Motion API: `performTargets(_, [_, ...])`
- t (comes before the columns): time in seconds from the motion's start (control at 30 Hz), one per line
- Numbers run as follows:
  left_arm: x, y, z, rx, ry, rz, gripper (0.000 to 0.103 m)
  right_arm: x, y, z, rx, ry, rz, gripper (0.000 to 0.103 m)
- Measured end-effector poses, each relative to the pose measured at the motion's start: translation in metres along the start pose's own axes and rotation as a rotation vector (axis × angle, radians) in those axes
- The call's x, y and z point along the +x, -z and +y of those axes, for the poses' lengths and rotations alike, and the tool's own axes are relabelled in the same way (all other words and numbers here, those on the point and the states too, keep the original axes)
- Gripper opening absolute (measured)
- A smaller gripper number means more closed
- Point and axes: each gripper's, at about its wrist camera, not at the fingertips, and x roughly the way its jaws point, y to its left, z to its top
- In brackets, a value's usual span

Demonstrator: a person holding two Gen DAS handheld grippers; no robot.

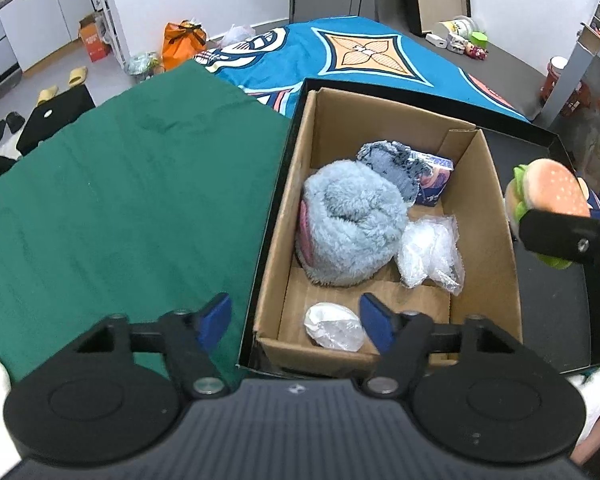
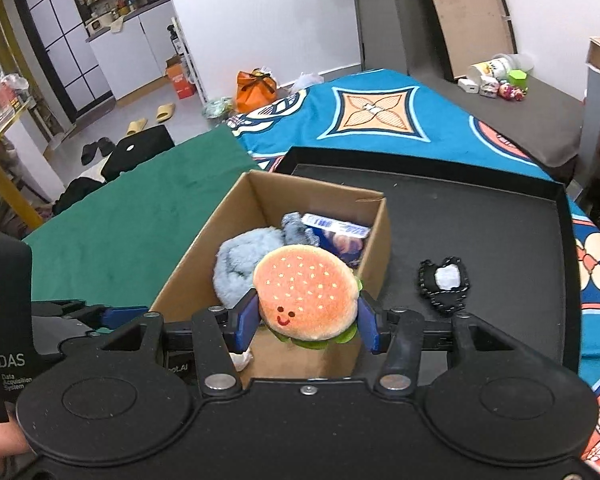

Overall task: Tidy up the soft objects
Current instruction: 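Carry the burger plush with the right gripper into the box and release, then move the right gripper to the black-and-white plush on the tray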

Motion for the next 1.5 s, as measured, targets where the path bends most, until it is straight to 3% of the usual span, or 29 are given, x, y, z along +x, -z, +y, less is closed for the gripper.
performTargets(0.23, [0.004, 0.001, 0.007, -0.021, 0.014, 0.02, 0.033, 0.008, 0.004, 0.018, -0.008, -0.025, 0.032, 0.051])
performTargets(0.3, [0.005, 0.001, 0.009, -0.033, 0.002, 0.018, 0.029, 0.01, 0.005, 0.022, -0.018, -0.032, 0.052, 0.054])
performTargets(0.47, [0.004, 0.001, 0.011, -0.039, 0.004, 0.013, 0.026, 0.014, 0.009, 0.021, -0.025, -0.018, 0.08, 0.059])
performTargets(1.0, [0.003, 0.0, 0.014, -0.062, -0.023, 0.011, 0.014, 0.001, -0.002, -0.007, -0.019, -0.008, 0.053, 0.063])
performTargets(1.2, [0.003, -0.003, 0.015, -0.069, -0.024, 0.029, 0.015, -0.001, -0.01, -0.027, -0.033, 0.003, 0.041, 0.066])
performTargets(1.37, [0.001, -0.006, 0.011, -0.06, -0.035, 0.03, 0.024, 0.004, -0.018, -0.048, -0.041, 0.013, 0.041, 0.066])
performTargets(1.5, [-0.002, -0.01, 0.005, -0.047, -0.063, 0.011, 0.056, 0.01, -0.022, -0.067, -0.031, 0.017, 0.037, 0.066])
